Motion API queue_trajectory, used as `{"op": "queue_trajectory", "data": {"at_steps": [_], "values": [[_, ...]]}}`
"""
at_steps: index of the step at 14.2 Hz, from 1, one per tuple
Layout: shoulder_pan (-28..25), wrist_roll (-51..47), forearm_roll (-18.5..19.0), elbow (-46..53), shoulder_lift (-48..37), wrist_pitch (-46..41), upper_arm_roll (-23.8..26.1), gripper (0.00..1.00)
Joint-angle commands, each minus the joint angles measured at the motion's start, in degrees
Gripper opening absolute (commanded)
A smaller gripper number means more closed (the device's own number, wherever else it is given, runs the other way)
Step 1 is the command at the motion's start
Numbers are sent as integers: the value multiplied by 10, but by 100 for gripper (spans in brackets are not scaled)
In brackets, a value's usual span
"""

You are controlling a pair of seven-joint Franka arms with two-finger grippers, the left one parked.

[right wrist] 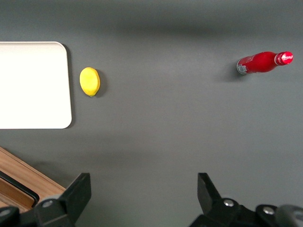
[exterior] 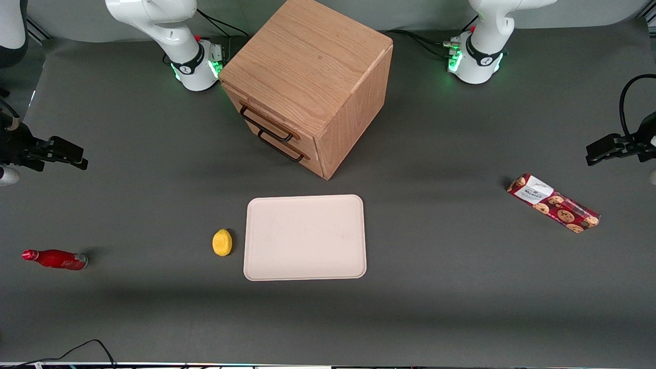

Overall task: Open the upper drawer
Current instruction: 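Move the right gripper to the upper drawer's black bar handle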

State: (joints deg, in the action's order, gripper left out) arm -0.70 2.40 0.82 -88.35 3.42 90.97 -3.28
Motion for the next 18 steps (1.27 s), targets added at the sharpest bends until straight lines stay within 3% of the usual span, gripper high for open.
{"op": "queue_trajectory", "data": {"at_steps": [1, 4, 8, 13, 16, 18], "values": [[-2, -14, 11, 12, 4, -13, 0, 100], [-4, -13, -2, 6, -1, -14, 13, 100], [0, 3, -44, -2, -7, -39, 94, 100], [13, 56, -55, -31, -1, -16, 224, 100], [15, 165, -121, -61, 0, 6, 233, 100], [15, 172, -137, -84, 0, 26, 262, 100]]}}
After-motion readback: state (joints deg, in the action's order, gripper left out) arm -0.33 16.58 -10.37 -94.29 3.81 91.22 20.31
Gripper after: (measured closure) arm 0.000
